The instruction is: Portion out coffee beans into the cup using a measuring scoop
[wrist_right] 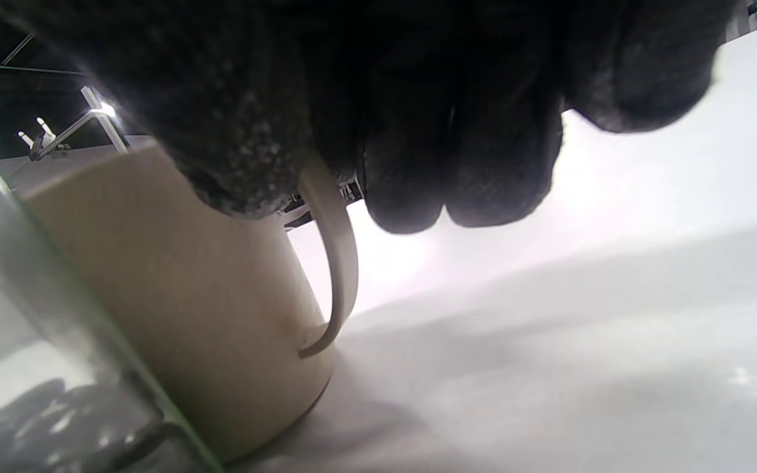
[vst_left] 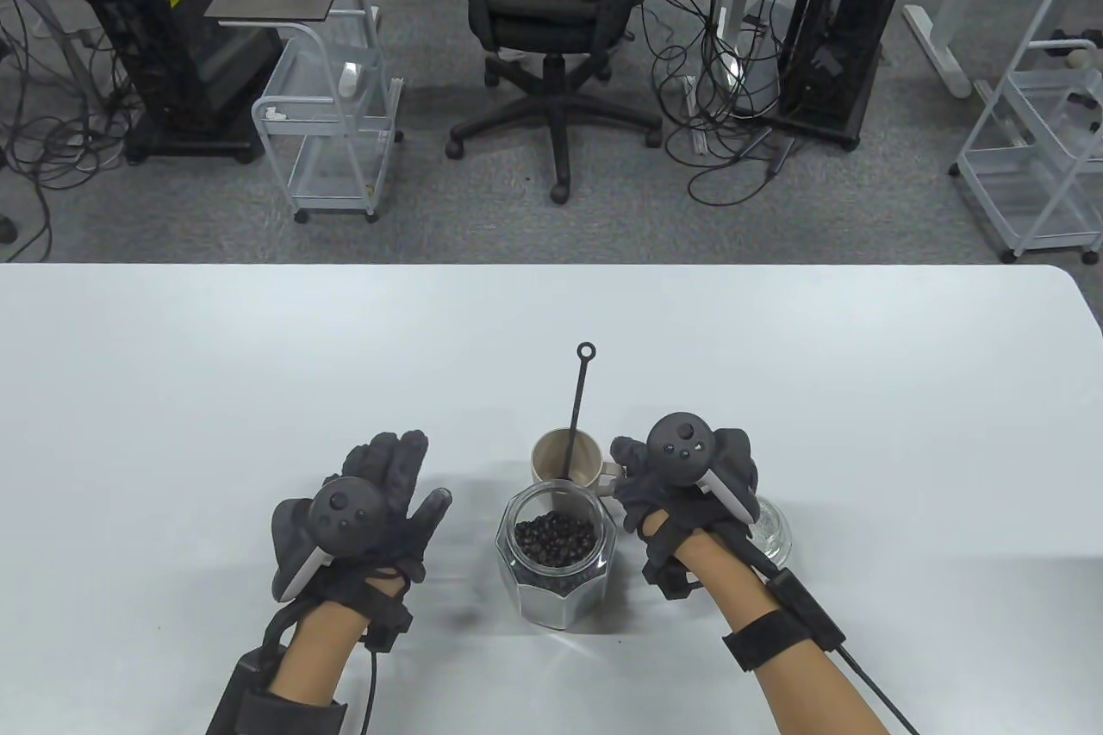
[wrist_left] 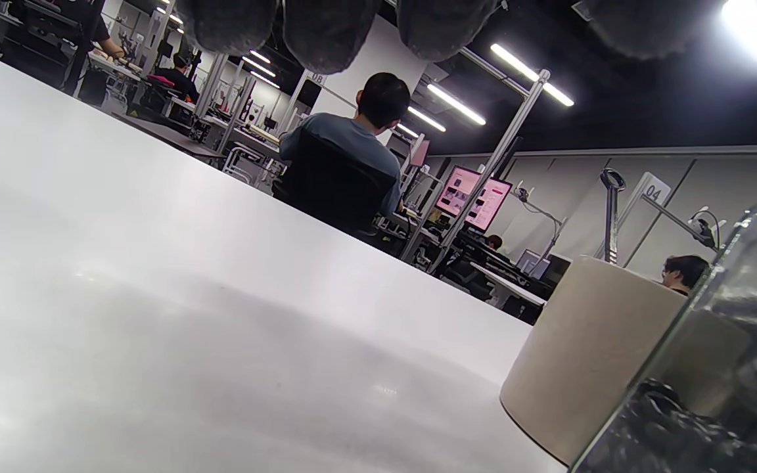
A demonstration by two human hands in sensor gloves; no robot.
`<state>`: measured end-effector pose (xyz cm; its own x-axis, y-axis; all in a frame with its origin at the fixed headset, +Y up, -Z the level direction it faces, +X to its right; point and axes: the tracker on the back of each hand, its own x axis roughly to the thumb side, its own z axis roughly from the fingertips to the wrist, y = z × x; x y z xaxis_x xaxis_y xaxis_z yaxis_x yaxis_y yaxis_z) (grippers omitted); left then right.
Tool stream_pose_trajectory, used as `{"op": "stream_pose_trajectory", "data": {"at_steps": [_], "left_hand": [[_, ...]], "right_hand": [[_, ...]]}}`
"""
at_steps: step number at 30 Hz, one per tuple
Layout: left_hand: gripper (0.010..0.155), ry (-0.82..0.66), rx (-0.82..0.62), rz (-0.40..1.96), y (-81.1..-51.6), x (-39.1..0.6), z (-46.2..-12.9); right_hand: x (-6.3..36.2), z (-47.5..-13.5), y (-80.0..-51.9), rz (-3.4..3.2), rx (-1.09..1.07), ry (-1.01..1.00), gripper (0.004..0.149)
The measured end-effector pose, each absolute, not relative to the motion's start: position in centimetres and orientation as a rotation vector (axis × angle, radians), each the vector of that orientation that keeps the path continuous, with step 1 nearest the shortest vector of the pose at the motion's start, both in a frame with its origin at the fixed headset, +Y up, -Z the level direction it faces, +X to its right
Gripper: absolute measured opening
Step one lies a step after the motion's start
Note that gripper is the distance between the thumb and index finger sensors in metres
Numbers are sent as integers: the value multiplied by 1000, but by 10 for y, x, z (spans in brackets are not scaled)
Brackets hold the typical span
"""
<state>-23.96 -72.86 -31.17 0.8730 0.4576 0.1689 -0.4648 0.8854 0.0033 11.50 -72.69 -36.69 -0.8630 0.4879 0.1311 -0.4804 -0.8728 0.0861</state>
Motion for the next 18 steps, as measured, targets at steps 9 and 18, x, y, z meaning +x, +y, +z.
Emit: {"op": "stream_pose_trajectory", "data": {"at_steps": [9,18], "left_hand": [[79,-195,83,510,-727,-235,-306],[79,-227,133,548,-722,-231,-300]], "right_hand": [[154,-325,-705,2410,138,-208,66],[181,-298,-710,2188,143,-347,65]]}}
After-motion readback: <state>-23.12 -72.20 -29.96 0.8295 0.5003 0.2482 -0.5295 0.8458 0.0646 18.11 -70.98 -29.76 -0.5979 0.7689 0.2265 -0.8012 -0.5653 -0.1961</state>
